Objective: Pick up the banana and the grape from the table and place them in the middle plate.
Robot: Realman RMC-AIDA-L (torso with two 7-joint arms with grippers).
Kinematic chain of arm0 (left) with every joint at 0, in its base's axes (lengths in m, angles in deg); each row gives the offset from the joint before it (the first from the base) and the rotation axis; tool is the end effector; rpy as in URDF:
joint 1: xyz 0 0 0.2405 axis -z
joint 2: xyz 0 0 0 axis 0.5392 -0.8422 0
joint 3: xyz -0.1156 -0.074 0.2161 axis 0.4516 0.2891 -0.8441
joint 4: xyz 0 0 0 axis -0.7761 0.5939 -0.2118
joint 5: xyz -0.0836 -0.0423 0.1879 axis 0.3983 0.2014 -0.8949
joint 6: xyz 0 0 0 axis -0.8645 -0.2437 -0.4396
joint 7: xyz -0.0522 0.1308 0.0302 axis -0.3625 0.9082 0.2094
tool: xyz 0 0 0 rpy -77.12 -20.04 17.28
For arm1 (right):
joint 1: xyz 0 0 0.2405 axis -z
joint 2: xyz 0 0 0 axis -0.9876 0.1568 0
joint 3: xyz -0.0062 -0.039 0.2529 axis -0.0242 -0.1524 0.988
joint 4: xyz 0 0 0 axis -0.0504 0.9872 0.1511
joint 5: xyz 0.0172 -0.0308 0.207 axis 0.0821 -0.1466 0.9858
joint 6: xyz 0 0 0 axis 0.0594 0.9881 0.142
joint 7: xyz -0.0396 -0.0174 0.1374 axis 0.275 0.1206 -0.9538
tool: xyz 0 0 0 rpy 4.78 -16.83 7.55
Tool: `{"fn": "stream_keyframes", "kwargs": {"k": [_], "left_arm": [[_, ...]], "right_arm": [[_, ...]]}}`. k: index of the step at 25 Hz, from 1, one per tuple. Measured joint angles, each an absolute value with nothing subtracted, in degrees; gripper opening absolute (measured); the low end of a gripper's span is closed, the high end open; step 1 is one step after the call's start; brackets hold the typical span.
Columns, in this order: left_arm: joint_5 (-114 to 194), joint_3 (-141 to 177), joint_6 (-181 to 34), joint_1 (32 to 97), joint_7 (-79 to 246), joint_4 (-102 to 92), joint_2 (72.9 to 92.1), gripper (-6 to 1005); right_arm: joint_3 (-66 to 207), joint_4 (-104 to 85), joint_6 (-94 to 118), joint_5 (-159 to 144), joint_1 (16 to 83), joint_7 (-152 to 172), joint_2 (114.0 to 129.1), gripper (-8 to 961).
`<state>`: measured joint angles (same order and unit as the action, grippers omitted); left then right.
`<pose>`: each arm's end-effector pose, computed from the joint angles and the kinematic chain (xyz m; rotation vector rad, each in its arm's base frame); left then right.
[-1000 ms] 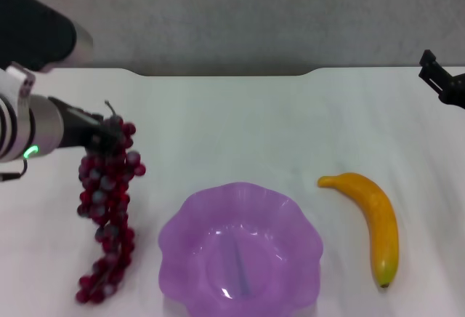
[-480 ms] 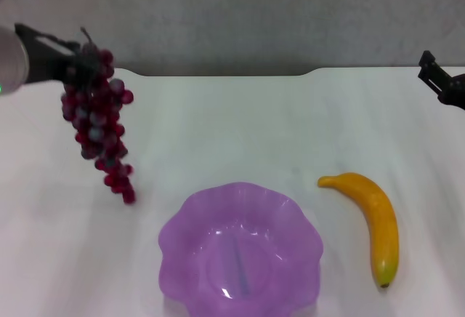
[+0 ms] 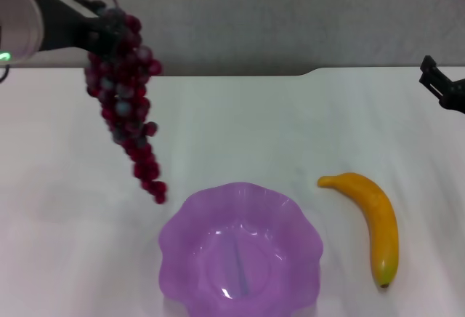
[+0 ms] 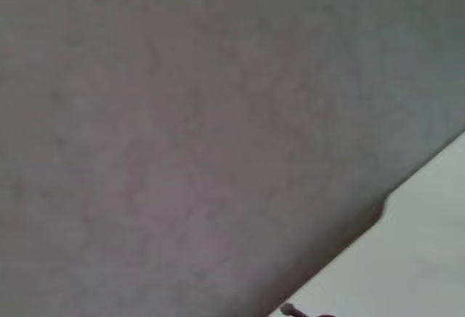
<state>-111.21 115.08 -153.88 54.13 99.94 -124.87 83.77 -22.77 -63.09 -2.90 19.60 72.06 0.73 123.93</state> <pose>-0.0921 0.3442 0.1015 -2.0688 -0.4635 -0.0008 0.2852 0.3627 0.0303 -1.6381 0.6815 0.6331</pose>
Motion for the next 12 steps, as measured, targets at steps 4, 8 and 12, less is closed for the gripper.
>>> {"fn": "stream_keyframes", "kwargs": {"k": [4,8,12], "left_arm": [[-106.04,115.11,-156.54,55.45,102.11,-125.23,83.73,234],[-99.32,115.37,-157.81,55.63,104.54,-125.47,83.73,233],[-91.81,116.86,-160.23,55.70,107.01,-125.53,83.66,233]], "right_arm": [[-22.72,-62.90,-2.90,19.63,72.12,0.75,123.87,875],[-22.67,-62.81,-2.86,19.67,72.18,0.77,123.85,875],[-22.62,-62.70,-2.74,19.65,72.24,0.78,123.83,875]]}}
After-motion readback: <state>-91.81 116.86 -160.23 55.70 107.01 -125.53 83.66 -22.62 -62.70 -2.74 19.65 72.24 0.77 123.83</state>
